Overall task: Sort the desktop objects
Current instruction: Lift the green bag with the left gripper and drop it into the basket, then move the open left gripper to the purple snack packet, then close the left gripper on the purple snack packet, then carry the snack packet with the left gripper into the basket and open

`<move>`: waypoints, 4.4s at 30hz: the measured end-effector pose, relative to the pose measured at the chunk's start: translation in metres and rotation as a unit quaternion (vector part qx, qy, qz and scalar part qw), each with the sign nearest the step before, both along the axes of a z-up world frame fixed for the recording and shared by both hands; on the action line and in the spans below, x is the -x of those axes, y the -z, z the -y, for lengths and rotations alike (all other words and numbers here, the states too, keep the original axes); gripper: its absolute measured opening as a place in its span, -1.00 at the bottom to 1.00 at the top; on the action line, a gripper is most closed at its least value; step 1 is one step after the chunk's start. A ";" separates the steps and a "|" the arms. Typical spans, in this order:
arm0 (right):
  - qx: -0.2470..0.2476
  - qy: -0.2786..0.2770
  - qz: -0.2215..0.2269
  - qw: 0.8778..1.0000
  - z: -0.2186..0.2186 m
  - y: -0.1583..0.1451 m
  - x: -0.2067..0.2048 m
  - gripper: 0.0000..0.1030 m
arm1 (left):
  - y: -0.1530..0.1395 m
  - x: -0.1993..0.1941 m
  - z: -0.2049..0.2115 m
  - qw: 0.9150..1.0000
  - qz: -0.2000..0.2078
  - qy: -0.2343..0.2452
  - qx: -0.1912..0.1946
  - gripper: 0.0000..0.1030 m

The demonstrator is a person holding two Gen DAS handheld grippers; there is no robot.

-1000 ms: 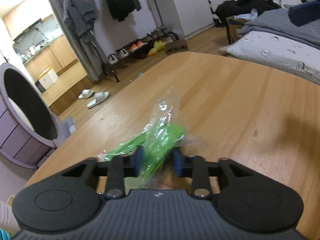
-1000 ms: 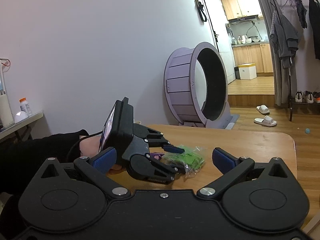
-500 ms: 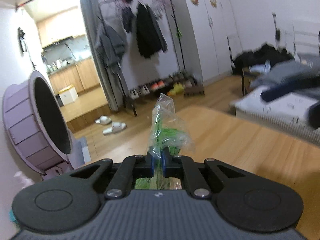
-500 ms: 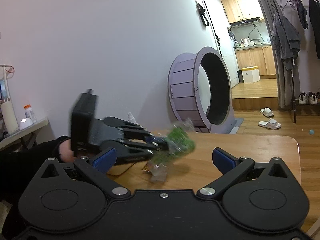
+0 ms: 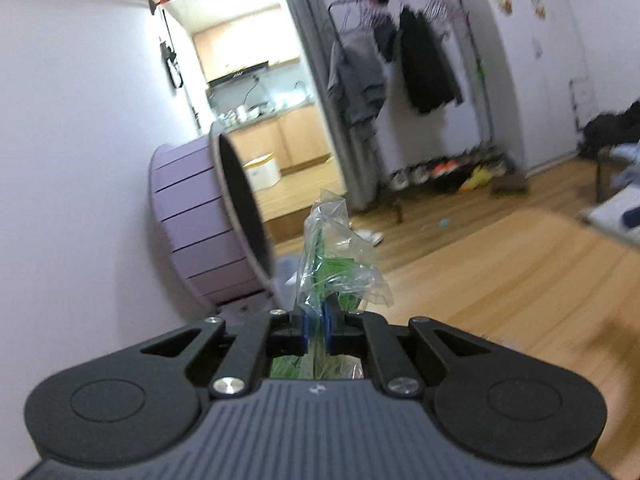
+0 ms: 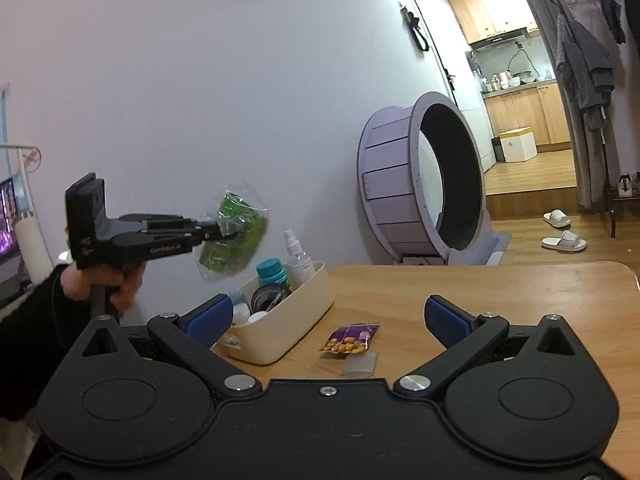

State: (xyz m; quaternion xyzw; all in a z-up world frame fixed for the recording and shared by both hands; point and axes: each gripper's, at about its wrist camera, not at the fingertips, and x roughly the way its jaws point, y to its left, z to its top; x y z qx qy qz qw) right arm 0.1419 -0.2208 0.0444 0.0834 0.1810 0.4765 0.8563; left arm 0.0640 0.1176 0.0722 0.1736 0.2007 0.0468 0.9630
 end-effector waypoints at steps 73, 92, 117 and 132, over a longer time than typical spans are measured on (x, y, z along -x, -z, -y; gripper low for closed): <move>0.037 0.048 -0.031 0.998 0.004 0.012 -0.008 1.00 | 0.091 -0.081 0.096 0.970 -0.143 -0.074 0.181 0.23; 0.046 0.039 -0.025 0.998 0.002 0.010 -0.003 1.00 | 0.100 -0.070 0.068 0.955 -0.098 -0.106 0.257 -0.54; 0.045 0.035 -0.027 0.998 0.000 0.009 -0.003 1.00 | 0.027 -0.005 0.076 0.975 0.004 -0.013 0.220 -0.87; 0.054 0.022 -0.028 0.998 -0.009 0.011 0.002 1.00 | 0.037 -0.020 0.057 0.997 -0.070 -0.033 -0.009 -0.87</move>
